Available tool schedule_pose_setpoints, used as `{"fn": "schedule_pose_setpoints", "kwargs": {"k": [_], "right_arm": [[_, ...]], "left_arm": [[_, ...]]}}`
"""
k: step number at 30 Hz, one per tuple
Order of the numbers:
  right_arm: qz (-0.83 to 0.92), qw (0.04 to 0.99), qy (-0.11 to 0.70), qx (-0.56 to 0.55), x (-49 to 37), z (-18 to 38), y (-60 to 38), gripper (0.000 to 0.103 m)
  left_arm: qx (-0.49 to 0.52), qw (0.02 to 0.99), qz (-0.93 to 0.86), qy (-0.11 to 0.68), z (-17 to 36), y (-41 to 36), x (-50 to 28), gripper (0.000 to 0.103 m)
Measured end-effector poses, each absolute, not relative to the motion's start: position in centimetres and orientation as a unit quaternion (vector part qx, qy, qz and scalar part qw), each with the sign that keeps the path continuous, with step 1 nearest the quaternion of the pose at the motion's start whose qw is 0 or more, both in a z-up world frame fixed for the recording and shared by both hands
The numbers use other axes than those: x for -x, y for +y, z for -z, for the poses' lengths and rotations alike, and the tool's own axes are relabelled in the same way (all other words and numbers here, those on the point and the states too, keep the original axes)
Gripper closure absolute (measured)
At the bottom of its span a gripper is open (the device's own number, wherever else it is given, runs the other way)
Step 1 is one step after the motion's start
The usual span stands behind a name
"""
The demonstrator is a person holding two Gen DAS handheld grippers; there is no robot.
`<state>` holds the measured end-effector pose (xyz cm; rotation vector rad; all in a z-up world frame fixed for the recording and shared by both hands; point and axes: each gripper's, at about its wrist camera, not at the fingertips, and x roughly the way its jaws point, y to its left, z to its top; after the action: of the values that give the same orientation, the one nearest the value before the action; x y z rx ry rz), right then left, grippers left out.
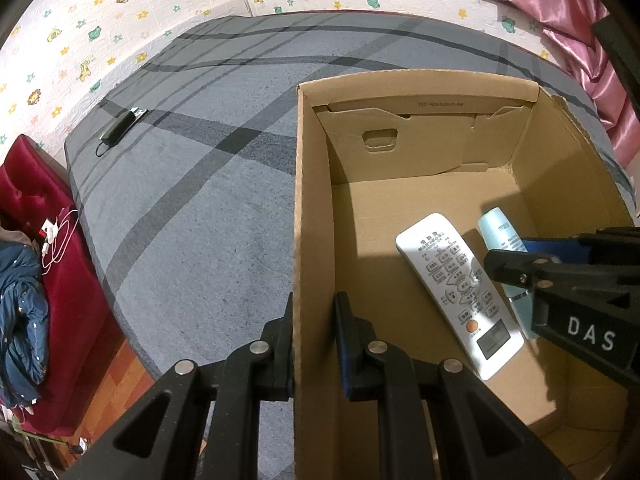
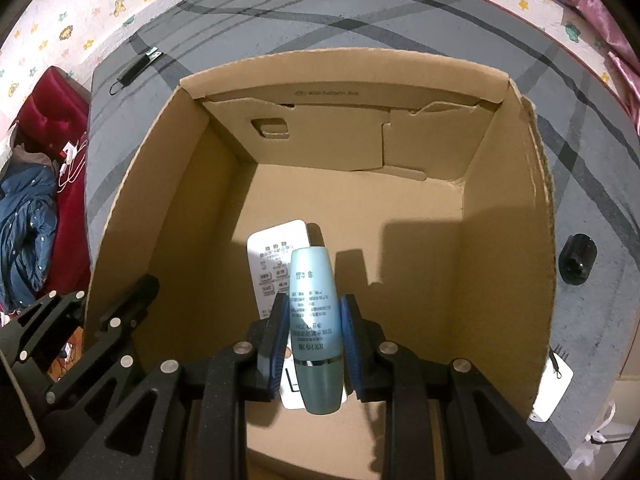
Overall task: Organize rigid objects
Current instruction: 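Lower the bottle into the box beside the remote and release it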
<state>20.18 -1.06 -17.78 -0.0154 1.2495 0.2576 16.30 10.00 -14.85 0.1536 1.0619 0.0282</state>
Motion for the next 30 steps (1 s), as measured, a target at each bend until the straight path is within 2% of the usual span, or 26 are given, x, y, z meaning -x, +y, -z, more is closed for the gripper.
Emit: {"fn": "schedule_pose_setpoints", "kwargs": {"k": [12,16,26,30], "right_arm": [[-0.126,0.804,0.581,0.004,-20.1,18.0,-1.0,0.074],[-0.126,0.809,0.574,0.008,-19.8,17.4,-1.1,0.07],[-0.128,0.824,0.552,0.012,-18.9,15.0,-1.3,0.067],[-0.123,0.832,0.54,0.017,-18.3,13.8,-1.6,0.058]], "left_arm": [[-0.076,0.86,-0.016,0.505,14.9,9.9,-16.2,0.086],[-0.078,0.86,-0.017,0.505,14.8,9.8,-16.2,0.086],[-0.078,0.86,-0.018,0.504,14.8,9.8,-16.2,0.086],[-0.079,0.86,-0.018,0.504,14.7,9.8,-16.2,0.086]]}}
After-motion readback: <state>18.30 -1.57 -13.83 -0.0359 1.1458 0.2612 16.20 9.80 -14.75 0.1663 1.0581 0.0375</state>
